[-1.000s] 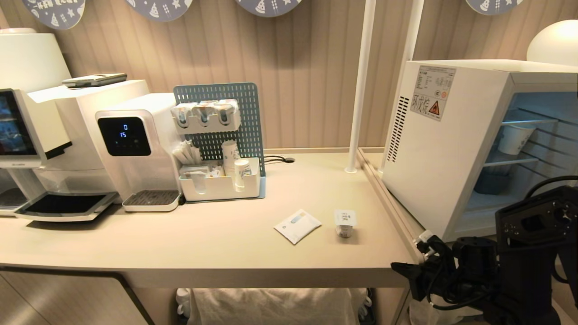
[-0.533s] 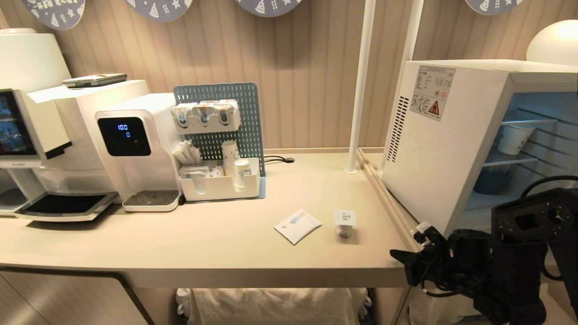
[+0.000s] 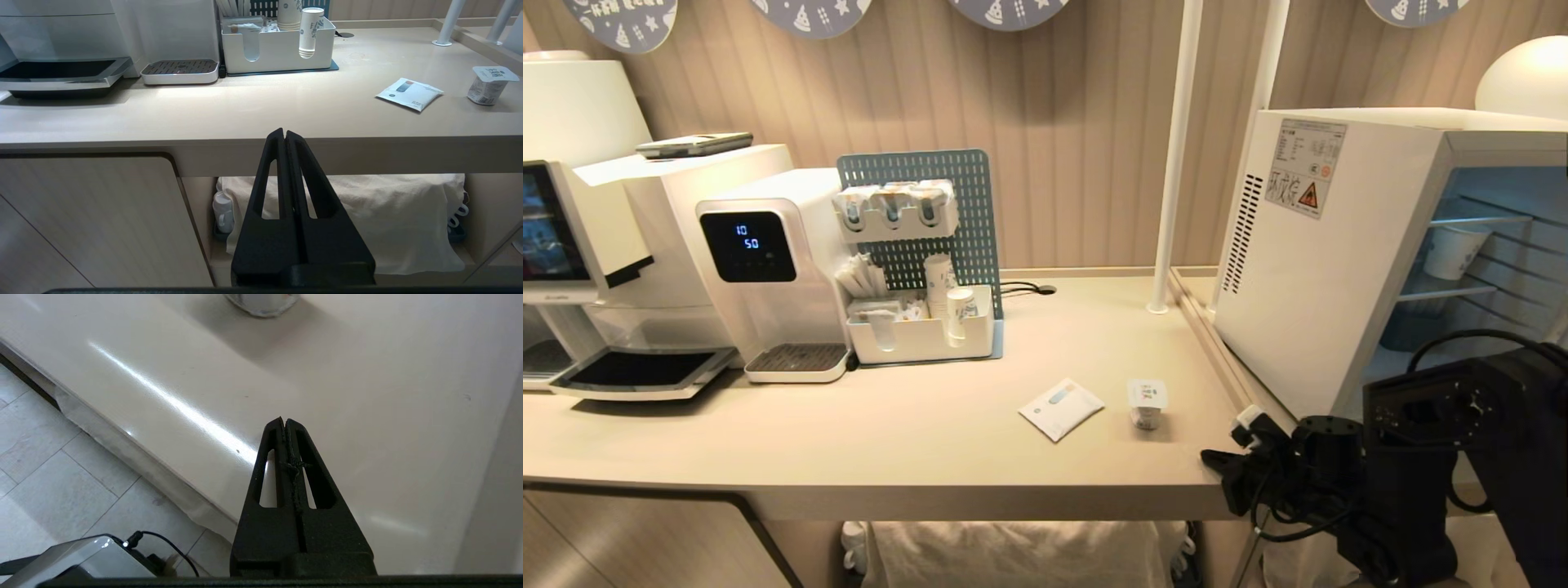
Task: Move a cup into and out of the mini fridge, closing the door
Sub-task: Put the yoghurt in the freezer
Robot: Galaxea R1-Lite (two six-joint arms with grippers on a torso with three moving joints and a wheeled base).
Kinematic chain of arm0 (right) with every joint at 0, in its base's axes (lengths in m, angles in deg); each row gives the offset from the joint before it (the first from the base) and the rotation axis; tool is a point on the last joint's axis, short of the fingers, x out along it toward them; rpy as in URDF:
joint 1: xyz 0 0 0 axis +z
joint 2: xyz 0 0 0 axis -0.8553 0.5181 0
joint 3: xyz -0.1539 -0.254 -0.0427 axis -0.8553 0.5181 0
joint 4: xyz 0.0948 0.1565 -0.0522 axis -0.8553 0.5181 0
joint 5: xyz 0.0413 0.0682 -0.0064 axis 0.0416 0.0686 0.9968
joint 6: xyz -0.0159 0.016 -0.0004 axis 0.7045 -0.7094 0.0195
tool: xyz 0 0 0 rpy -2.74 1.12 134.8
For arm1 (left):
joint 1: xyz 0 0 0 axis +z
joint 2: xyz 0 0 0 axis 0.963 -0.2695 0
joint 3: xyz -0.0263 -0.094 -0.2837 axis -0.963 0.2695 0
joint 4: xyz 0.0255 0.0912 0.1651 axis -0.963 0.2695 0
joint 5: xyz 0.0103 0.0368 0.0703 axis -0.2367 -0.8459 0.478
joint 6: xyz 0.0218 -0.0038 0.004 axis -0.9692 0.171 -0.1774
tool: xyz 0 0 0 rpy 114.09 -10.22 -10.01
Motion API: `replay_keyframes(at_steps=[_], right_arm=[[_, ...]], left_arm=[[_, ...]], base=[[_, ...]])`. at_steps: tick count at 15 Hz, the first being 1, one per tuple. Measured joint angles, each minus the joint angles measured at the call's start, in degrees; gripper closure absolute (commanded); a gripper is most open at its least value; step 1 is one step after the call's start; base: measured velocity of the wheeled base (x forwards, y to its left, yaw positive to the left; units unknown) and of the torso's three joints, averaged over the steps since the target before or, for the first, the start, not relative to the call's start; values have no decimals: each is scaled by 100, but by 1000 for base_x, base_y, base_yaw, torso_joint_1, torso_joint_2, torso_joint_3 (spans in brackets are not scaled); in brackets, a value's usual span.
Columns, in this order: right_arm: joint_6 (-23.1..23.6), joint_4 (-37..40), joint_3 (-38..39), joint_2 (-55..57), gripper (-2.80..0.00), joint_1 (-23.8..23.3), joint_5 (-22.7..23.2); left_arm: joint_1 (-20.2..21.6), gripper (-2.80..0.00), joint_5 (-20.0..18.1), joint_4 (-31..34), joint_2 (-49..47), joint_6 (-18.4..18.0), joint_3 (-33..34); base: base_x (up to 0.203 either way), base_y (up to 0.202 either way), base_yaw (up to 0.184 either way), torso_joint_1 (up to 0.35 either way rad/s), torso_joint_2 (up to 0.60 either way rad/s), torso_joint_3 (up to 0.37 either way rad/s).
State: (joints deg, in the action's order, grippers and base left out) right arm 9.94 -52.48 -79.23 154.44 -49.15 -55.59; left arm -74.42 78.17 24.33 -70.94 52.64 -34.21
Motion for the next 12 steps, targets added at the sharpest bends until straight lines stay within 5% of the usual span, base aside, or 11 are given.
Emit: replay_keyframes(at_steps=[12], right_arm=[[85,611,-1524,-124,0,460,-160]], left_arm=[[0,0,0,-1,0,-1,0]], base=[[0,0,0,0,0,0]])
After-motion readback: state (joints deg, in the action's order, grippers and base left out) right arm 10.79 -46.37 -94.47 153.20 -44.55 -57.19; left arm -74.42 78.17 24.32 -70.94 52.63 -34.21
